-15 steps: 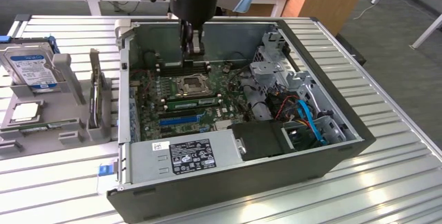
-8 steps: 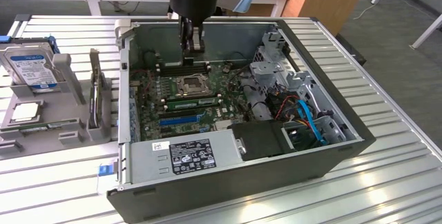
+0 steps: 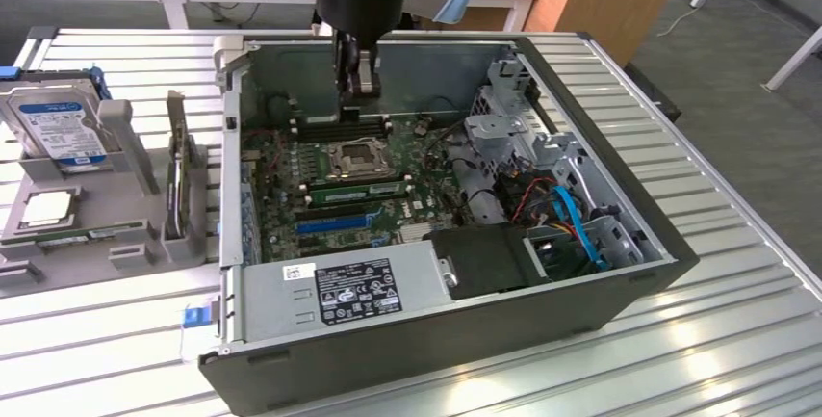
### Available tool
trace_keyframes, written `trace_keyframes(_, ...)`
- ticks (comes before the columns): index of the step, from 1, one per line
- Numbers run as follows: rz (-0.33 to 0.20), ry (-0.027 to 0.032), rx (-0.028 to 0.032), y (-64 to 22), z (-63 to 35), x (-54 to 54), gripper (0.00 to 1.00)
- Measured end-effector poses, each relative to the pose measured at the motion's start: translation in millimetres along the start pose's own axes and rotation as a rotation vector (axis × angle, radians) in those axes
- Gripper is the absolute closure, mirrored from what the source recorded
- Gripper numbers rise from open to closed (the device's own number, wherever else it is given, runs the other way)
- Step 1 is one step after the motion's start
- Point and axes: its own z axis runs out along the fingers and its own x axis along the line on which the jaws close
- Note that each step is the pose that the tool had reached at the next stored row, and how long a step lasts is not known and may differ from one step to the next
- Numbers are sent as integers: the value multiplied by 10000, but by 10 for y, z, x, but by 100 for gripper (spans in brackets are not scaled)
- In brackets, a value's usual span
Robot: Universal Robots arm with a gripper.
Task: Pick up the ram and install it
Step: 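Press down the ram until it locks into place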
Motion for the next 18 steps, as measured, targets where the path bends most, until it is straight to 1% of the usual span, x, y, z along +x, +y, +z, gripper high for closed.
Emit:
trace_keyframes(4,3,0,1,-44,-1,-1,90)
trace_keyframes(11,3,-1,1,-150,-4,-1,90)
trace_keyframes(18,2,-1,1,-225,-6,-2,90)
